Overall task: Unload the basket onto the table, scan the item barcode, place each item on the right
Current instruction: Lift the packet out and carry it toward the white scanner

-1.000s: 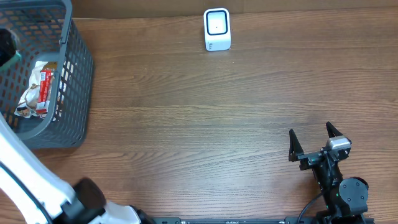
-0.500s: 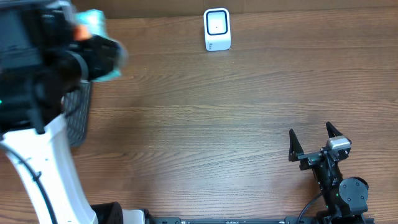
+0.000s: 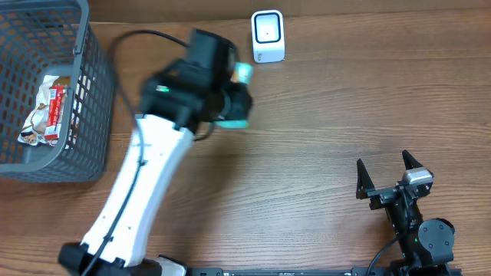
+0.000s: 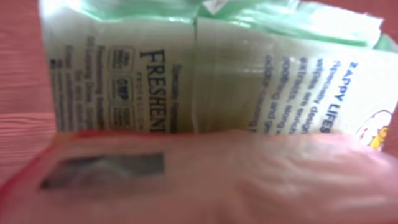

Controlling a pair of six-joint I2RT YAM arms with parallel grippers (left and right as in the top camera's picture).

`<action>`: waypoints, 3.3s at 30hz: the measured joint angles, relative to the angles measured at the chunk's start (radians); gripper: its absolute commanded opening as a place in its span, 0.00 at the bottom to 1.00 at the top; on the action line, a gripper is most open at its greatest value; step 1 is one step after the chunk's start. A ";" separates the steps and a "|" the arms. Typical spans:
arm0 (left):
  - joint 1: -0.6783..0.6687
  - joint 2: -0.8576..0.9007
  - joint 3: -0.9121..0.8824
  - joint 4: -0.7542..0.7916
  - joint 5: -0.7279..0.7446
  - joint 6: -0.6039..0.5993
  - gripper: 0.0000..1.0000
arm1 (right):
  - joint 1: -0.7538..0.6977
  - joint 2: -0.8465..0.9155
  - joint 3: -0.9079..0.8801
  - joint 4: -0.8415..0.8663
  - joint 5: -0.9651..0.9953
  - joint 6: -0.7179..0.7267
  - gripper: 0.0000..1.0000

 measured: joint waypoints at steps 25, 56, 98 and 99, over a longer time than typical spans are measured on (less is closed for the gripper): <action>-0.195 0.066 -0.576 0.545 -0.086 -0.204 0.33 | 0.000 0.000 0.000 0.000 0.000 0.000 1.00; -0.245 0.114 -0.576 0.622 -0.102 -0.215 0.35 | 0.000 0.000 0.000 0.000 0.000 0.000 1.00; -0.245 0.216 -0.551 0.666 -0.107 -0.222 1.00 | 0.000 0.000 0.000 0.000 0.000 0.000 1.00; -0.245 0.216 -0.551 0.666 -0.107 -0.220 1.00 | 0.000 0.000 0.000 0.000 0.000 0.000 1.00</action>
